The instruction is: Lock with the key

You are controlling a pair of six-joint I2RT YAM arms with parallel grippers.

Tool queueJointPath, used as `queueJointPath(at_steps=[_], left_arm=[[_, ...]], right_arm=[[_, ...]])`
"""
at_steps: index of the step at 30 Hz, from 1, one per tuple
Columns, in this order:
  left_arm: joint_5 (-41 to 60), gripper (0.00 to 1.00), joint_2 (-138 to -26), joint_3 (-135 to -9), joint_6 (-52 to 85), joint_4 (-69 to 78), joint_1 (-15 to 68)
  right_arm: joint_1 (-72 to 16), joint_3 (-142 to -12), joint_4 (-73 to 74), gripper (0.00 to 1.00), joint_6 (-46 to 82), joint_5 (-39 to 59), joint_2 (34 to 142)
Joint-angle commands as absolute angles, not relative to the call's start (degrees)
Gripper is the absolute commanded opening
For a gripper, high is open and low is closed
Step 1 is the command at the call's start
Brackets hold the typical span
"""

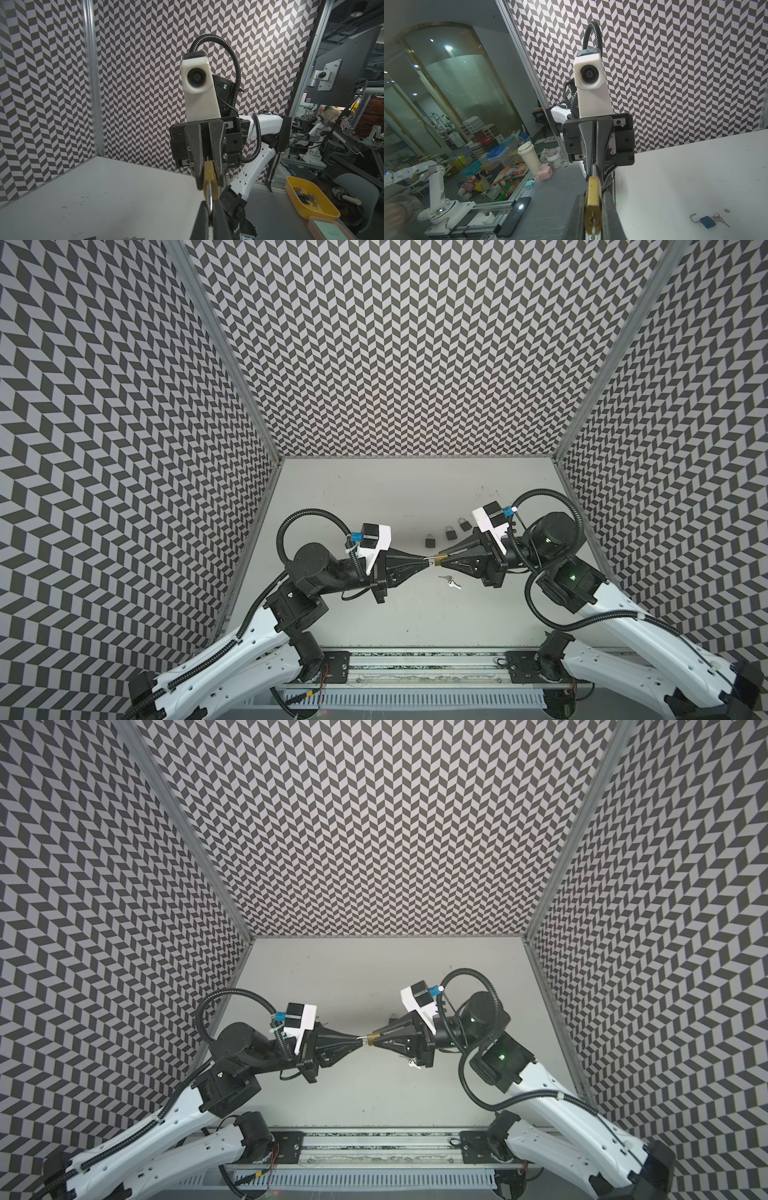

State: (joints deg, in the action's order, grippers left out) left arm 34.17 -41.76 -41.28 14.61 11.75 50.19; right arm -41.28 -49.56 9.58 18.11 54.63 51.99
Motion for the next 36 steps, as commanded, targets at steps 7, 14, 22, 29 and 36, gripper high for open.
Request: queueJointPath(at_steps=[7,14,22,29,36], left_arm=[[37.28,0.00,-43.00,-42.14,15.46,12.19,50.60],[30.66,0.00,-48.82,-41.41,14.50,16.49,58.55],[33.75,0.00,-37.56,-40.55,16.23,10.19,46.31],[37.36,0.00,-37.39,-41.85,15.86,8.62,45.18],[38.00,0.05,-37.89,-41.44,16.26,10.01,45.22]], right_arm=[[-42.82,-54.17,9.76,0.00,14.93,50.94,53.96],[-48.86,-58.83,2.68,0.00,9.04,46.79,58.96],[-38.79,-53.68,5.57,0.00,12.48,52.30,51.08],[-38.06,-52.70,11.04,0.00,15.94,55.53,50.89],[-38.06,-52.52,11.63,0.00,16.75,56.01,50.93]])
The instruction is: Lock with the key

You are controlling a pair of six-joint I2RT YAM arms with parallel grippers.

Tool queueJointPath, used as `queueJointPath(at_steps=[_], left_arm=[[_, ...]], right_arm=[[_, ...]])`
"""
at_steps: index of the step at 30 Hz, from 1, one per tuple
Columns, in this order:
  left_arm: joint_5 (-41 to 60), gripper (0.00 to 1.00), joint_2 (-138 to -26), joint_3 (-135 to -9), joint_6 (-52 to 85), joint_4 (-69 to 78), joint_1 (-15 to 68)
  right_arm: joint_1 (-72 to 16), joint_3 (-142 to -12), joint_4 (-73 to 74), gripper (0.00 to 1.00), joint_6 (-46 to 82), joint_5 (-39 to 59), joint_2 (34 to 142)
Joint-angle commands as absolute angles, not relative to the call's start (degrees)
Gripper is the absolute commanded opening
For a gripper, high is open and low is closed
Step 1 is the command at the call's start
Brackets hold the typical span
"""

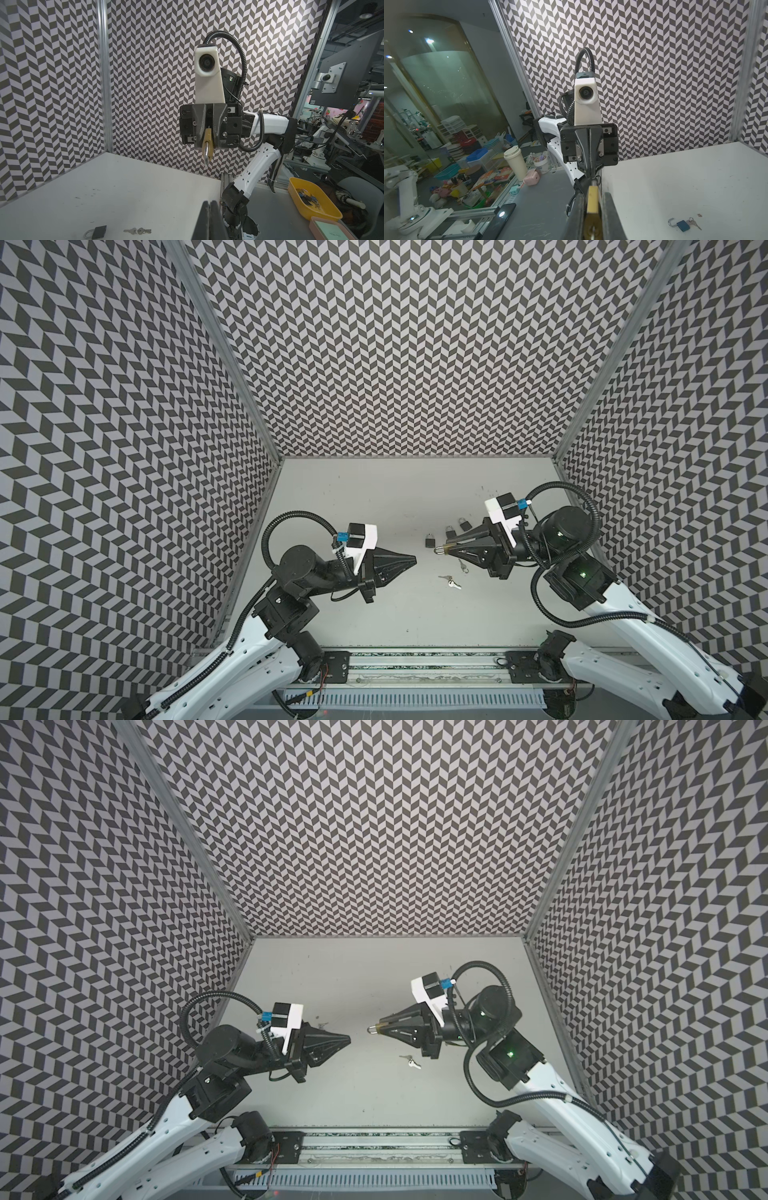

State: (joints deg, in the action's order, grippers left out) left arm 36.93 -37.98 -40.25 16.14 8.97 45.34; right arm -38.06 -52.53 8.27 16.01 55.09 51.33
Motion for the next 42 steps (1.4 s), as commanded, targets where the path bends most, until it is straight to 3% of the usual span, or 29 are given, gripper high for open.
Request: queueJointPath(at_steps=[1,4,7,9,16,26,31,34,38,41,42], left_arm=[[37.82,0.16,-37.97,-41.40,16.30,10.23,45.21],[37.09,0.49,-38.89,-41.70,16.22,10.55,45.24],[37.93,0.64,-40.39,-42.02,16.50,12.04,45.46],[38.23,0.68,-41.31,-42.27,16.65,13.13,45.74],[37.96,0.69,-43.57,-43.20,16.35,14.75,46.64],[37.18,0.45,-44.88,-43.46,16.70,15.64,46.75],[37.14,0.25,-45.57,-43.51,16.70,15.40,46.83],[37.04,0.19,-45.23,-43.35,16.62,15.14,46.84],[36.17,0.00,-44.45,-43.24,16.36,14.38,46.80],[34.84,0.00,-43.43,-43.31,15.95,13.08,46.67],[34.29,0.00,-42.89,-43.33,15.70,12.40,46.68]], right_arm=[[-38.06,-52.58,11.44,0.00,16.74,55.99,51.00],[-38.06,-52.41,11.41,0.00,17.08,55.88,51.39],[-38.23,-52.21,11.43,0.00,17.51,55.90,52.48],[-38.49,-52.16,11.51,0.00,17.75,56.62,53.40],[-39.72,-51.89,12.44,0.00,17.67,58.88,55.44],[-41.46,-52.18,12.21,0.00,17.24,59.75,56.77],[-41.66,-52.25,12.26,0.00,17.21,59.50,56.73],[-41.66,-52.18,12.28,0.00,17.20,58.77,56.30],[-41.66,-52.38,12.12,0.00,16.98,58.88,56.34],[-41.60,-52.80,10.94,0.02,15.95,58.80,55.92],[-41.57,-53.12,9.94,0.09,15.35,58.43,55.62]])
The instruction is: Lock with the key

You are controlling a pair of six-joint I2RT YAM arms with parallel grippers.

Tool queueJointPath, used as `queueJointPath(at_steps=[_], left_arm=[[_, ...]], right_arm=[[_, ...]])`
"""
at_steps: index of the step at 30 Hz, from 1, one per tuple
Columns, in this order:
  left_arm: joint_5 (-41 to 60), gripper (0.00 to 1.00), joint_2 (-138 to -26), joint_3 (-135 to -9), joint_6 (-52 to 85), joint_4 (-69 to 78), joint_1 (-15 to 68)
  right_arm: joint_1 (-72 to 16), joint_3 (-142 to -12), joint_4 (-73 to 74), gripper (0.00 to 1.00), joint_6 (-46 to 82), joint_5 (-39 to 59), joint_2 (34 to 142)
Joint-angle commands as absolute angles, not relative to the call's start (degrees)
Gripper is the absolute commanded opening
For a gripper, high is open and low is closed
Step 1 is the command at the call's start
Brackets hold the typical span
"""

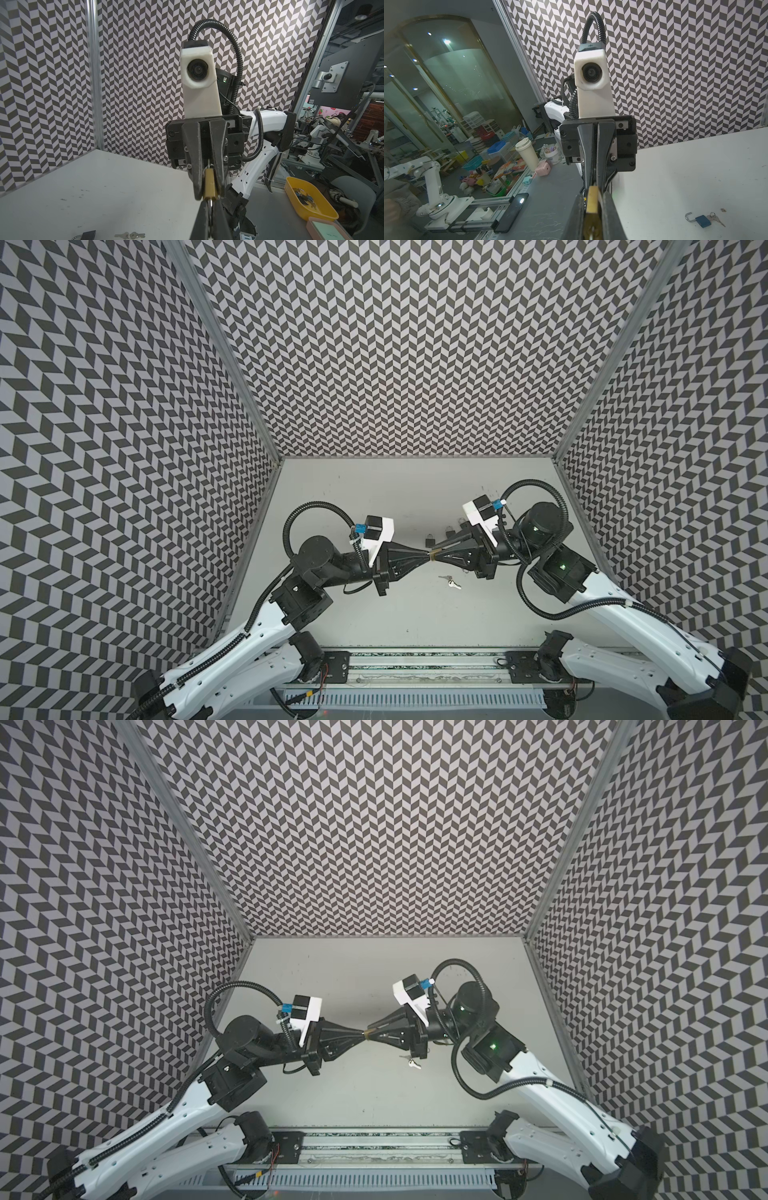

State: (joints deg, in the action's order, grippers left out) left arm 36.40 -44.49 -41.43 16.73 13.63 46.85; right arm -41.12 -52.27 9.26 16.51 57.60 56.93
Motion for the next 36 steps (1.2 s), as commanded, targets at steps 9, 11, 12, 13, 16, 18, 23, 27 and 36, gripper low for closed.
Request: queueJointPath(at_steps=[9,11,12,13,16,18,23,27,36], left_arm=[[32.95,0.00,-40.35,-43.43,14.42,9.49,46.35],[33.11,0.00,-40.31,-43.34,14.34,9.49,46.31],[33.35,0.00,-40.39,-43.37,14.34,9.47,46.27],[33.63,0.00,-40.47,-43.36,14.33,9.57,46.32],[34.56,0.00,-40.86,-43.35,14.57,10.01,46.31],[35.13,0.00,-41.06,-43.26,14.69,10.32,46.36],[35.77,0.00,-41.13,-43.07,14.85,10.72,46.34],[35.94,0.00,-41.30,-42.99,15.02,11.07,46.32],[35.30,0.00,-41.18,-42.96,14.94,11.07,46.32]], right_arm=[[-40.57,-53.79,4.00,0.55,11.56,51.40,52.18],[-40.50,-53.31,5.04,0.55,12.11,50.54,51.45],[-40.43,-53.18,5.55,0.55,12.45,50.67,51.39],[-40.44,-53.13,5.87,0.54,12.87,51.01,51.49],[-40.43,-53.16,7.11,0.54,13.94,52.32,52.11],[-40.43,-53.09,7.71,0.53,14.27,52.81,52.38],[-40.43,-53.00,8.09,0.46,14.51,53.87,53.07],[-40.43,-52.60,8.28,0.35,14.55,54.23,53.17],[-40.44,-52.19,7.59,0.08,13.79,53.62,52.75]])
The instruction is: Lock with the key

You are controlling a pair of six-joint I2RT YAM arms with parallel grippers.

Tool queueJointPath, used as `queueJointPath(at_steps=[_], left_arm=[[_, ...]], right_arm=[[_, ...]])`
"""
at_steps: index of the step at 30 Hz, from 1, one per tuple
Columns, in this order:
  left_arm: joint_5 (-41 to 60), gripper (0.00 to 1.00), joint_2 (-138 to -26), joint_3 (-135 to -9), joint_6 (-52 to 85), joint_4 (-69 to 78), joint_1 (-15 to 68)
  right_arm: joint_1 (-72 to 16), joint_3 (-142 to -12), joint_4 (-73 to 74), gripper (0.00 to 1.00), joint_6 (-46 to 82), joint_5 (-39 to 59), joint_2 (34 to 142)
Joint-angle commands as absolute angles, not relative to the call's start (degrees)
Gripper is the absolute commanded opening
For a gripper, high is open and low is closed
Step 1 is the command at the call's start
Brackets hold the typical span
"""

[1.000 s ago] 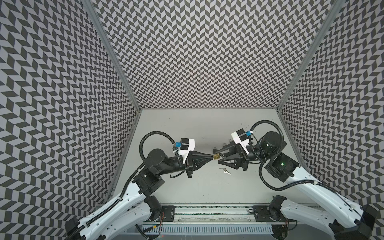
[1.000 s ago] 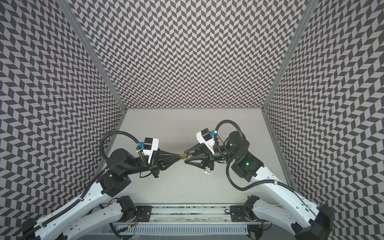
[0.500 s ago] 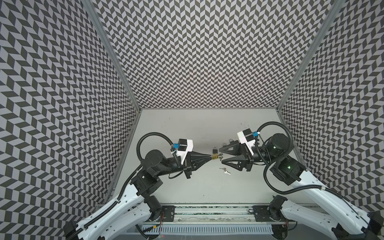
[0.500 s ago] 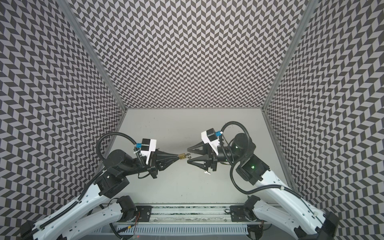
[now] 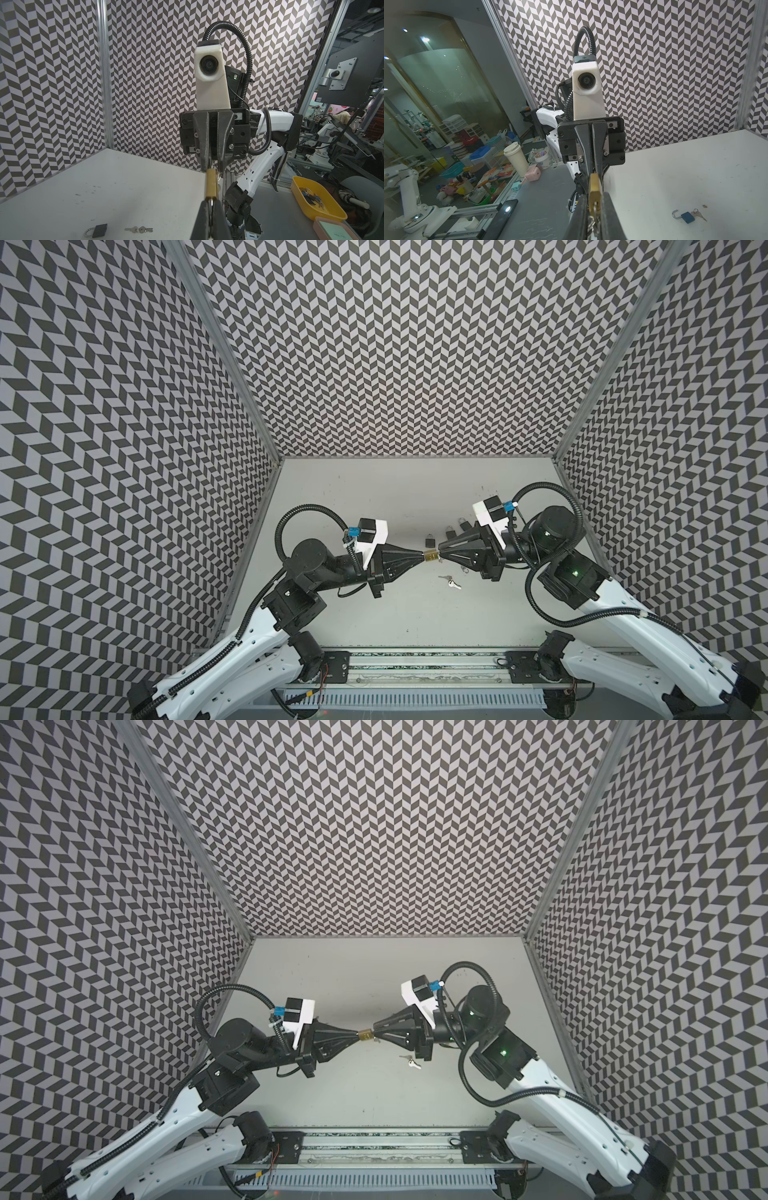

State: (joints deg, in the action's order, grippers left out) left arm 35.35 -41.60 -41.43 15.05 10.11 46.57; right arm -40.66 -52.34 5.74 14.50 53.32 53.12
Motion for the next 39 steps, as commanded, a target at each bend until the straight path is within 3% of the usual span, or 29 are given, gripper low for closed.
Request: queueJointPath(at_steps=[1,4,28,31,39], left_arm=[[35.25,0.00,-41.13,-42.90,14.94,11.16,46.36],[35.15,0.00,-40.92,-42.85,14.94,11.14,46.35],[31.01,0.00,-37.41,-42.48,13.80,7.21,46.19],[26.20,0.00,-36.89,-42.36,13.71,4.19,46.23],[7.71,0.00,-37.74,-39.88,20.81,-3.53,46.22]], right_arm=[[-40.43,-52.16,7.49,0.06,13.67,53.53,52.69],[-40.43,-52.16,7.22,0.00,13.51,53.44,52.60],[-37.62,-51.49,7.90,0.00,13.54,50.18,46.77],[-37.49,-50.51,6.24,0.00,12.23,45.87,46.31],[-37.27,-40.08,10.06,0.00,19.35,21.79,40.21]])
